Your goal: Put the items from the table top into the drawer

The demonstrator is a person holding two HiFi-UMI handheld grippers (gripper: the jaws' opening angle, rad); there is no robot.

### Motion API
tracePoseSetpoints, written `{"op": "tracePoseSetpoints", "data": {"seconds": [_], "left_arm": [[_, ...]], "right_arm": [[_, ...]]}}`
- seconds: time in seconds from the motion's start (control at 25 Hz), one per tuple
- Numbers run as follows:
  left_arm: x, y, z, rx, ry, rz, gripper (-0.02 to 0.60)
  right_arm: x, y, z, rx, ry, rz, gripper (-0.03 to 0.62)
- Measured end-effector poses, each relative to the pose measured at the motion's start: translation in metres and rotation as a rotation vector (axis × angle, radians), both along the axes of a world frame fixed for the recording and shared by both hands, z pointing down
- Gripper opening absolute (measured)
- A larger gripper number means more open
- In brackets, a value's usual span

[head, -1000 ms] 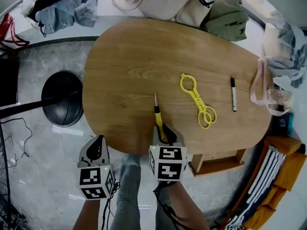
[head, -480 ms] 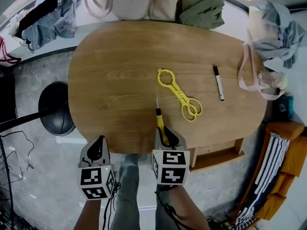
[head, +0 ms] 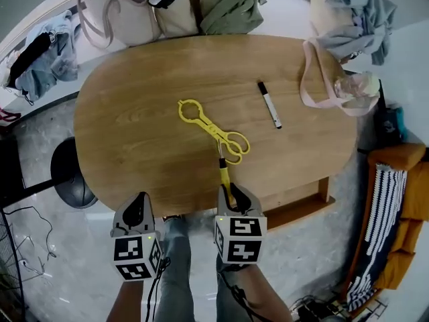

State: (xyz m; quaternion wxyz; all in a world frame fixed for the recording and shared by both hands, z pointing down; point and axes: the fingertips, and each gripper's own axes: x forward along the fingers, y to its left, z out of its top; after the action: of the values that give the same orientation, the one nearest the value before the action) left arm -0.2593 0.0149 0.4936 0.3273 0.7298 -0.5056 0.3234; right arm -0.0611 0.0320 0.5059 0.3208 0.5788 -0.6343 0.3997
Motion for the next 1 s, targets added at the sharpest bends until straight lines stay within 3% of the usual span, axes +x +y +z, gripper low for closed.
{"op": "tracePoseSetpoints", "data": {"seconds": [0.44, 1.0], "left_arm": [[0.079, 0.000, -0.004, 0.009, 0.034, 0.118, -0.003], [0.159, 0.012, -0.011, 0.007, 0.015, 0.295, -0.002]], "right_arm": [[0.076, 0.035, -0.009, 0.001, 0.010, 0.160, 0.080], [0.156, 0.085, -0.018, 0.009, 0.005, 0.396, 0.080]]}}
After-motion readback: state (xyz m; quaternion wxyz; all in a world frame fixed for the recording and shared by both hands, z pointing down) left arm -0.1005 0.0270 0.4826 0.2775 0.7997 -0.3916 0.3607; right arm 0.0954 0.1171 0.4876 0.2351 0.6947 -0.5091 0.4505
